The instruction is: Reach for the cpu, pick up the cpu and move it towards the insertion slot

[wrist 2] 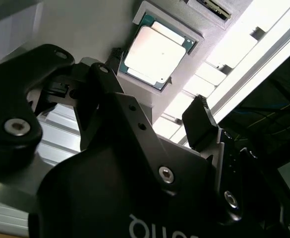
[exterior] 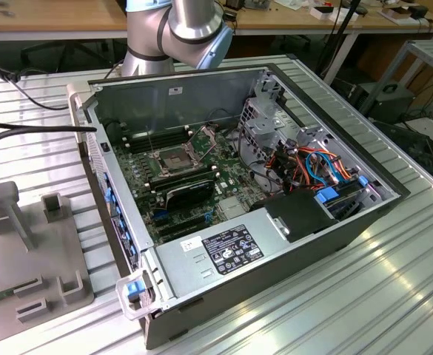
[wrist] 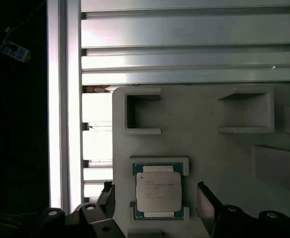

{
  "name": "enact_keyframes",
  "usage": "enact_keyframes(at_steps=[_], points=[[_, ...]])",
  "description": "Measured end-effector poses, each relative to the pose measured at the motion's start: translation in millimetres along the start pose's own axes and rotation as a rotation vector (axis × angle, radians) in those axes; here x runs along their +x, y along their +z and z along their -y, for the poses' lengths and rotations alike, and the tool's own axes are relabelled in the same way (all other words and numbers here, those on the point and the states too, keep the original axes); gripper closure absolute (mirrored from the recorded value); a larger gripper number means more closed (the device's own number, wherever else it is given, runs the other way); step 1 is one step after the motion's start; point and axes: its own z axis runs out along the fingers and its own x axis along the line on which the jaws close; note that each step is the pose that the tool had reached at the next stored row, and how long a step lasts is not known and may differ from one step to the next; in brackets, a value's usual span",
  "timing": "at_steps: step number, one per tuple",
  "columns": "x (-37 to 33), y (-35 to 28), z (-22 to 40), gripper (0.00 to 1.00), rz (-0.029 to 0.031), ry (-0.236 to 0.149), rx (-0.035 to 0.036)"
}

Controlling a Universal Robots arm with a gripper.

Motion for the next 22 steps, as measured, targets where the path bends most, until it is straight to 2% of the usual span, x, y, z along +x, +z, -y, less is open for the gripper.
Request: enact_keyframes(at_steps=[13,15,16,18,22], points=[[-1.1,0.5,0.0,0.25,0.0001,0.0,-0.0001],[-1.2,0.6,0.1,0.25,0.0003,0.0,0.0018],[-1.2,0.8,0.1,0.33,0.0002,0.0,0.0029],[-1.1,2.9,0.1,0.33,0.0001,0.0,0.0042],[-1.4,11.8,0.5,0.33,0.0004,0.0,0.0041]])
